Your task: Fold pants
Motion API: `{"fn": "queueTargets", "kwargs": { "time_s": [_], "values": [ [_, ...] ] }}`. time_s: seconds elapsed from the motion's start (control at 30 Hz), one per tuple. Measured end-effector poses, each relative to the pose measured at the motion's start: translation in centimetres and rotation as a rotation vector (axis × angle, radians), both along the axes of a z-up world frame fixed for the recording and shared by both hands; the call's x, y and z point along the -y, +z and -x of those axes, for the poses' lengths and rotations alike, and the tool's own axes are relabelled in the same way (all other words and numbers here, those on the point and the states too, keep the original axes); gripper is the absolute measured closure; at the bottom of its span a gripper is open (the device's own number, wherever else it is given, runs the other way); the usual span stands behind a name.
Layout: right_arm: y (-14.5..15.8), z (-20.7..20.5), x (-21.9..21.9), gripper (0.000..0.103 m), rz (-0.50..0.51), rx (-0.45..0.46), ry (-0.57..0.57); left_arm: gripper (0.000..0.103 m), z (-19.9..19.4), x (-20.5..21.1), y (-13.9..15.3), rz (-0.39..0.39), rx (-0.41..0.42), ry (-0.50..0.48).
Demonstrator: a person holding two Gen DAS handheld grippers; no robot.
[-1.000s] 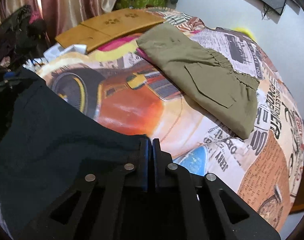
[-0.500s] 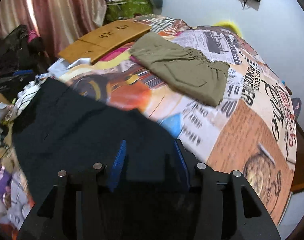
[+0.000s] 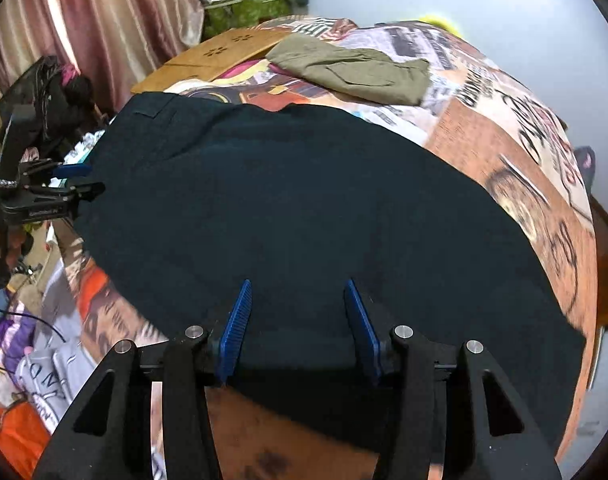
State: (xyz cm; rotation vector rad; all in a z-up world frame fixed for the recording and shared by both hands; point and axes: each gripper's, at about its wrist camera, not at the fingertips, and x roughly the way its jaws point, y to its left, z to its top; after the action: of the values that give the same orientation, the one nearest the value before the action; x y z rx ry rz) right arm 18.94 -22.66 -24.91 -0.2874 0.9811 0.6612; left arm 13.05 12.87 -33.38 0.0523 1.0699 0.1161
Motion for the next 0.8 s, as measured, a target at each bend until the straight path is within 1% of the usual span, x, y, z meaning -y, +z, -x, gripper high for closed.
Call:
{"fn": "queueTargets", "kwargs": {
  "time_s": [0.07, 0.13, 0.23, 0.3, 0.33, 0.37, 0.43, 0.53, 0.57, 0.67, 0.73, 0.8],
  "values": [
    [0.7, 0.3, 1.8, 0.058, -0.016, 0.017, -0.043, 0.042, 0.2, 0.2, 1.1, -0.013, 0.014, 0.004],
    [1.4, 0.5, 3.4, 0.058, -0.028, 0.043, -0.090, 0.042, 0.5, 0.5, 2.5, -0.013, 0.044, 0.007],
    [2.5, 1.2, 6.2, 0.057, -0.039, 0.081, -0.171, 0.042, 0.5, 1.2, 4.5, 0.035, 0.078, 0.007],
    [3.0, 1.4, 8.4, 0.052, -0.061, 0.089, -0.238, 0.041, 0.3, 2.4, 5.8, 0.068, 0.103, -0.018],
    [3.1, 1.6, 9.8, 0.050, -0.075, 0.090, -0.277, 0.039, 0.0, 3.4, 6.5, 0.074, 0.120, -0.036],
    [3.0, 1.8, 10.9, 0.049, -0.083, 0.090, -0.311, 0.036, -0.3, 4.3, 7.1, 0.077, 0.135, -0.054],
    [2.8, 2.4, 13.3, 0.049, -0.104, 0.078, -0.378, 0.033, -1.4, 6.9, 8.3, 0.087, 0.167, -0.099],
    [1.8, 3.4, 16.3, 0.046, -0.121, 0.054, -0.488, 0.032, -3.4, 11.1, 9.3, 0.125, 0.188, -0.176],
    [1.5, 3.7, 17.3, 0.044, -0.128, 0.050, -0.513, 0.032, -4.0, 12.5, 9.6, 0.136, 0.190, -0.201],
    [0.8, 4.6, 19.6, 0.041, -0.150, 0.042, -0.576, 0.032, -6.1, 17.3, 9.8, 0.166, 0.184, -0.275],
    [0.3, 4.8, 20.6, 0.038, -0.170, 0.035, -0.599, 0.032, -7.1, 20.1, 9.4, 0.178, 0.166, -0.322],
    [-0.9, 4.8, 21.9, 0.037, -0.199, 0.018, -0.645, 0.032, -8.1, 23.2, 8.7, 0.183, 0.140, -0.368]
  ]
}}
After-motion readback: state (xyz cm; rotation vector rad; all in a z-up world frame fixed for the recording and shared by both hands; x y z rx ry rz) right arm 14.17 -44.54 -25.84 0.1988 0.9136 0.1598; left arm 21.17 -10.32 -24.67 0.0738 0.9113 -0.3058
